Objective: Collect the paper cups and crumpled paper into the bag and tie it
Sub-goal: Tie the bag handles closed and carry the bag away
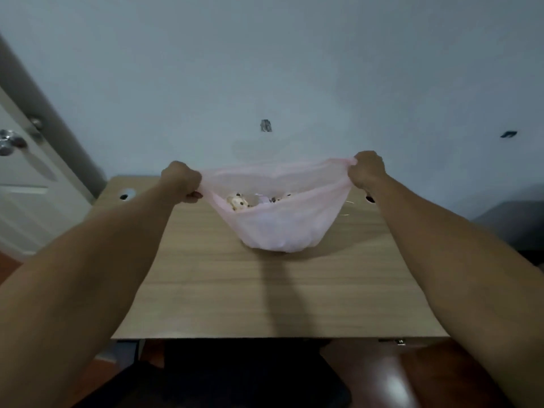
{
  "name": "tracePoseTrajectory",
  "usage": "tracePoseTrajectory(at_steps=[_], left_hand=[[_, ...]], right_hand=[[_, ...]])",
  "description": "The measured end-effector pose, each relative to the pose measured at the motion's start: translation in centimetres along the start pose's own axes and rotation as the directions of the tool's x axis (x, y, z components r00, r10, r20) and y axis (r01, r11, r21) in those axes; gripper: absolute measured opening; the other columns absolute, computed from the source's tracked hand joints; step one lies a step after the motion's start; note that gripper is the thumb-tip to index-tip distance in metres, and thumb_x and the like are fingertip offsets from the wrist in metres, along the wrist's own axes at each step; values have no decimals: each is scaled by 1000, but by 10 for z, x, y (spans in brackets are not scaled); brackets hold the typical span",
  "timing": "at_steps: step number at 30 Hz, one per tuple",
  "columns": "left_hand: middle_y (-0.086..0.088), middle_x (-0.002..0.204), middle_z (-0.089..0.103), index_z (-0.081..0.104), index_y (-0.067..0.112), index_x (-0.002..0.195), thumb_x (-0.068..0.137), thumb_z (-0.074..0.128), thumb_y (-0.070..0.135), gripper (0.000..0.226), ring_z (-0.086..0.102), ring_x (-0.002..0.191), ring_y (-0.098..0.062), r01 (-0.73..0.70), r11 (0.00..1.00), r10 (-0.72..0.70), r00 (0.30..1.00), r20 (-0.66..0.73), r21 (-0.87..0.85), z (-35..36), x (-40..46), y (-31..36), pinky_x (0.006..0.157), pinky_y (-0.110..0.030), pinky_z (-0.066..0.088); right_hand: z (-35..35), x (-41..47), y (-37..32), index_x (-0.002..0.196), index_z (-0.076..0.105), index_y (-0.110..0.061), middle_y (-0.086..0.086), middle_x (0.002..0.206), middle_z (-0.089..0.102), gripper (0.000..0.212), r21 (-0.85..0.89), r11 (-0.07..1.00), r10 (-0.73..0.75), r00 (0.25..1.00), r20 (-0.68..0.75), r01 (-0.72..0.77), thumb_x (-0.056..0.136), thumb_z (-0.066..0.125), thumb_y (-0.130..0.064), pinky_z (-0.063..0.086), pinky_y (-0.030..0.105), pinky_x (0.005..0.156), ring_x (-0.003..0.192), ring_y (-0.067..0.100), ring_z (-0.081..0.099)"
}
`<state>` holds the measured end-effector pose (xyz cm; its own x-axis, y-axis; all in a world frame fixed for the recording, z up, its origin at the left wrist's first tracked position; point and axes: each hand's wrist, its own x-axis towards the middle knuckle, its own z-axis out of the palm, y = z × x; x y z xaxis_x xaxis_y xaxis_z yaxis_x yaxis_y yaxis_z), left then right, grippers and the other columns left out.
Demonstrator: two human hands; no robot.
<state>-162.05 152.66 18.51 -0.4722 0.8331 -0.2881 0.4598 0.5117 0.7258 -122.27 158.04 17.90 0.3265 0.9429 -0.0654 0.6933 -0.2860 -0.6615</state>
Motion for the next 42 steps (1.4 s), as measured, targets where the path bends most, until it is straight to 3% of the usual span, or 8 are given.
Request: tracePoseTrajectory(at_steps=[3, 6, 11, 16, 21, 32, 37, 42], left_hand=[[-15, 86, 57, 47, 3, 81, 98, 45, -4, 19, 64, 53, -22, 66, 939, -75, 997, -15, -339, -11, 9, 1, 35, -27, 52], [-14, 80, 56, 49, -1, 88, 100, 41, -12, 18, 62, 54, -14, 81, 835, -90, 996, 10, -544, -14, 16, 9, 41, -22, 54], [-19, 83, 63, 61, -7, 92, 98, 49, -13, 15, 68, 53, -16, 72, 690, -84, 996, 20, -720, -17, 19, 17, 51, -29, 61], [-17, 90, 59, 57, -4, 89, 90, 49, -9, 9, 69, 65, -19, -29, 667, -34, 997, -69, -744, -19, 21, 20, 72, -30, 63], [-17, 102, 68, 63, 3, 108, 73, 81, 11, 40, 67, 83, -26, -223, 899, 211, 975, -73, -376, -22, 20, 1, 80, -35, 58], [-2, 49, 66, 61, 0, 74, 99, 64, 20, 31, 65, 56, -22, -189, 882, 149, 981, -125, -433, -11, 23, -18, 58, -30, 62], [-20, 143, 51, 40, 6, 145, 90, 68, 30, 67, 51, 134, -32, -313, 936, 258, 923, -287, -164, 39, 7, -19, 116, -39, 38], [-8, 172, 0, 14, 14, 163, 92, 67, 43, 93, 4, 158, -25, -786, 471, 782, 582, 224, 400, 111, -32, -6, 127, -45, 10]], right_hand=[[-18, 1, 7, 125, 60, -2, 25, 132, 53, 35, -119, 993, 6, 998, -69, -15, 90, 55, -4, 51, 37, 87, 114, 39, 59], [-28, -8, -6, 110, 57, 3, 25, 105, 65, 12, 207, 958, 185, 980, 79, -197, 98, 52, 4, 57, 28, 45, 61, 29, 72], [-50, -17, -25, 115, 54, 9, 28, 108, 63, 20, 520, 764, 206, 907, 366, -383, 99, 42, 14, 64, 35, 64, 93, 37, 74], [-59, -14, -27, 95, 61, -3, 14, 91, 65, 4, 667, 661, 72, 914, 400, -344, 96, 62, 1, 55, 19, 54, 69, 18, 70], [-59, -12, -12, 112, 64, 0, 17, 111, 67, 31, 754, 631, -136, 931, 338, -181, 84, 75, 8, 59, 22, 83, 101, 23, 71], [-35, -8, 18, 75, 67, -1, 13, 65, 61, 32, 415, 909, -51, 998, 31, 33, 97, 69, -23, 44, 28, 49, 49, 17, 49], [-10, -12, 20, 64, 59, -3, 14, 60, 57, 42, 359, 933, 21, 1000, -18, -13, 98, 64, -28, 39, 26, 48, 48, 23, 49], [-1, -16, 26, 71, 61, 0, 17, 61, 59, 38, 350, 936, 59, 998, -25, -46, 97, 63, -28, 47, 32, 51, 48, 25, 54]])
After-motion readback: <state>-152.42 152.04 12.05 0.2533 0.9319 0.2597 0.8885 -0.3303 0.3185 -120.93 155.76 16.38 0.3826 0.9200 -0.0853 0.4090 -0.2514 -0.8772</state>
